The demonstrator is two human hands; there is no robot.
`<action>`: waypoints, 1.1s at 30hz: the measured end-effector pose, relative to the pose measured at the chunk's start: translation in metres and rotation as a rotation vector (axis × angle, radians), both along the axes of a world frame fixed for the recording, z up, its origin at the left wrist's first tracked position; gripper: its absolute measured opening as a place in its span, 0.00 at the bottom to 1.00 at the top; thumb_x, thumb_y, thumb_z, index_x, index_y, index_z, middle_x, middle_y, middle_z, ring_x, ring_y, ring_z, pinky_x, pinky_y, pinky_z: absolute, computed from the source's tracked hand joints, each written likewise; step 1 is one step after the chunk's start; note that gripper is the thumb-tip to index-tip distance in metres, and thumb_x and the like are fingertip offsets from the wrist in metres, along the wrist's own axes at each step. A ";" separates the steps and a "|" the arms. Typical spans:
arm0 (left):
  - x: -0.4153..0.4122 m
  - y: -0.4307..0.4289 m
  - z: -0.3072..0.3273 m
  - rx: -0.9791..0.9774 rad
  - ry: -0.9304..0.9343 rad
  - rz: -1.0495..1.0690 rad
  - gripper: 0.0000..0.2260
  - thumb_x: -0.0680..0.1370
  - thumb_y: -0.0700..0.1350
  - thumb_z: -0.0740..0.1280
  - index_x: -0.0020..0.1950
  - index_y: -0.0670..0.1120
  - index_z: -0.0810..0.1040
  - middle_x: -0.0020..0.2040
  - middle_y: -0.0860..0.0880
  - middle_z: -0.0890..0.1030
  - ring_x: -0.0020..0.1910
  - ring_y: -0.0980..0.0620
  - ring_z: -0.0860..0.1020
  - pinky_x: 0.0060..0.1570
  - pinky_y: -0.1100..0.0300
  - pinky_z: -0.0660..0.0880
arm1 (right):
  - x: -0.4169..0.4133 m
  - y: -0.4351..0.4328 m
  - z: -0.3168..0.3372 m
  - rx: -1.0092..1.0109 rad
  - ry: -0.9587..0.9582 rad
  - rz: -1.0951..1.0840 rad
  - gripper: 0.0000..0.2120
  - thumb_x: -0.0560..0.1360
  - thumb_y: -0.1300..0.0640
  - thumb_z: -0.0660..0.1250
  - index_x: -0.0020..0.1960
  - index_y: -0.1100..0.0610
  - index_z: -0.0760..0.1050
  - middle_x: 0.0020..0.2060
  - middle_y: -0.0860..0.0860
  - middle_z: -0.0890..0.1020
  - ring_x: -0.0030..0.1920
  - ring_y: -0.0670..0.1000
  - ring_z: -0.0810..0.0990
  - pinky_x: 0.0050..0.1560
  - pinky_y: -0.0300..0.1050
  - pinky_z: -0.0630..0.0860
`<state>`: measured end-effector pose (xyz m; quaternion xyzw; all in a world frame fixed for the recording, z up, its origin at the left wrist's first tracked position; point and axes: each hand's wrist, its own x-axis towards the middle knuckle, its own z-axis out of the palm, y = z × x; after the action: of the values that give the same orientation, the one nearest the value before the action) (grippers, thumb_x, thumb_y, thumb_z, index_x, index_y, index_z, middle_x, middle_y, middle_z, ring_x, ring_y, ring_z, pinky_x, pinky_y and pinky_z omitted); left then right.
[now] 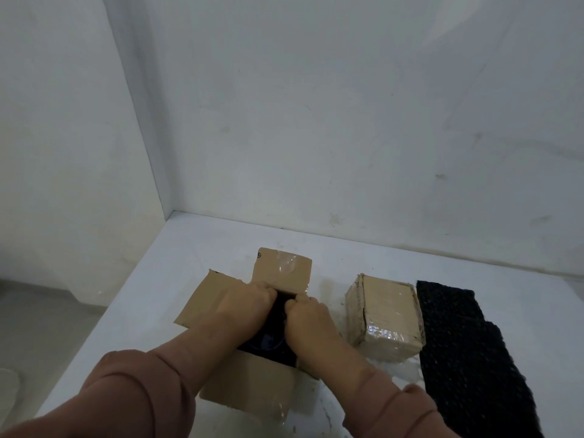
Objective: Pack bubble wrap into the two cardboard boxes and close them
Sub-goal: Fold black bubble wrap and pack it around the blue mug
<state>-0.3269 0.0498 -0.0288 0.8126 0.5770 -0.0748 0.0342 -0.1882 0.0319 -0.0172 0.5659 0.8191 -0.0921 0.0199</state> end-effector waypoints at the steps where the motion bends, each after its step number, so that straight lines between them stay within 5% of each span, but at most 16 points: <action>1: 0.000 -0.001 0.002 0.012 -0.029 0.028 0.08 0.77 0.39 0.59 0.55 0.44 0.73 0.53 0.46 0.77 0.46 0.46 0.80 0.37 0.55 0.70 | 0.005 0.000 0.003 0.000 0.109 -0.025 0.09 0.77 0.58 0.59 0.53 0.60 0.74 0.53 0.56 0.76 0.51 0.57 0.75 0.49 0.47 0.69; 4: 0.009 -0.003 0.008 0.164 -0.228 0.117 0.04 0.76 0.41 0.65 0.48 0.44 0.77 0.44 0.47 0.78 0.37 0.45 0.79 0.33 0.55 0.74 | 0.033 -0.003 0.019 0.057 0.450 -0.155 0.08 0.76 0.56 0.61 0.46 0.58 0.77 0.43 0.51 0.74 0.43 0.50 0.75 0.39 0.35 0.66; 6: 0.029 -0.004 0.019 0.172 -0.416 0.153 0.08 0.78 0.44 0.62 0.52 0.44 0.79 0.48 0.47 0.79 0.42 0.45 0.79 0.41 0.54 0.76 | 0.063 -0.004 0.032 0.165 0.653 -0.273 0.05 0.74 0.59 0.65 0.42 0.58 0.79 0.38 0.49 0.75 0.39 0.48 0.73 0.38 0.30 0.65; 9: 0.079 -0.011 0.042 0.098 -0.659 0.131 0.11 0.80 0.45 0.60 0.59 0.46 0.77 0.54 0.49 0.79 0.47 0.52 0.76 0.48 0.61 0.73 | 0.121 -0.008 0.046 0.284 0.851 -0.518 0.05 0.73 0.59 0.67 0.40 0.56 0.79 0.34 0.47 0.77 0.37 0.46 0.74 0.41 0.39 0.71; 12: 0.140 -0.029 0.057 0.018 -0.864 0.044 0.10 0.79 0.44 0.62 0.58 0.47 0.78 0.53 0.51 0.77 0.45 0.57 0.72 0.45 0.68 0.66 | 0.193 -0.011 0.038 0.160 0.904 -0.769 0.05 0.73 0.58 0.66 0.39 0.52 0.78 0.36 0.50 0.80 0.38 0.50 0.76 0.46 0.50 0.76; 15: 0.202 -0.055 0.054 -0.134 -0.990 -0.049 0.08 0.78 0.42 0.63 0.55 0.47 0.79 0.49 0.52 0.75 0.45 0.58 0.72 0.42 0.71 0.64 | 0.258 -0.025 0.019 -0.036 0.839 -0.925 0.09 0.73 0.60 0.64 0.39 0.48 0.76 0.44 0.55 0.83 0.41 0.52 0.78 0.51 0.52 0.77; 18: 0.257 -0.075 0.035 -0.379 -0.955 -0.051 0.10 0.78 0.42 0.63 0.56 0.47 0.79 0.49 0.52 0.77 0.45 0.58 0.72 0.38 0.74 0.65 | 0.310 -0.047 -0.009 -0.172 0.497 -0.931 0.10 0.73 0.63 0.64 0.50 0.52 0.79 0.54 0.56 0.82 0.52 0.56 0.79 0.52 0.42 0.72; 23: 0.313 -0.079 0.008 -0.949 -1.029 0.517 0.03 0.78 0.41 0.64 0.51 0.45 0.74 0.47 0.48 0.74 0.42 0.53 0.72 0.41 0.60 0.68 | 0.350 -0.076 -0.046 -0.310 0.205 -0.803 0.22 0.74 0.59 0.63 0.68 0.51 0.69 0.70 0.57 0.65 0.67 0.58 0.67 0.67 0.44 0.65; 27: 0.336 -0.062 0.001 -0.969 -1.227 0.955 0.13 0.80 0.39 0.62 0.64 0.38 0.69 0.53 0.43 0.74 0.44 0.47 0.74 0.51 0.55 0.69 | 0.358 -0.083 -0.057 -0.368 0.143 -0.650 0.27 0.76 0.52 0.62 0.73 0.47 0.59 0.75 0.54 0.54 0.71 0.59 0.56 0.70 0.49 0.61; 30: 0.350 -0.052 -0.009 -0.960 -1.225 1.012 0.24 0.79 0.44 0.65 0.72 0.36 0.63 0.71 0.40 0.69 0.67 0.41 0.70 0.64 0.49 0.69 | 0.363 -0.083 -0.061 -0.350 0.116 -0.597 0.28 0.76 0.50 0.61 0.74 0.47 0.58 0.75 0.54 0.54 0.71 0.59 0.56 0.70 0.50 0.62; 33: 0.360 -0.050 -0.015 -0.939 -1.210 0.995 0.23 0.77 0.47 0.68 0.68 0.37 0.69 0.66 0.43 0.73 0.66 0.40 0.71 0.59 0.52 0.70 | 0.366 -0.083 -0.062 -0.341 0.121 -0.562 0.28 0.76 0.49 0.61 0.74 0.47 0.58 0.74 0.55 0.54 0.71 0.60 0.56 0.70 0.51 0.63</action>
<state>0.0336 -0.0004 -0.0438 0.2729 0.6547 0.1601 0.6864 0.1778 -0.0515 -0.0796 0.7518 0.6032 -0.2632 0.0396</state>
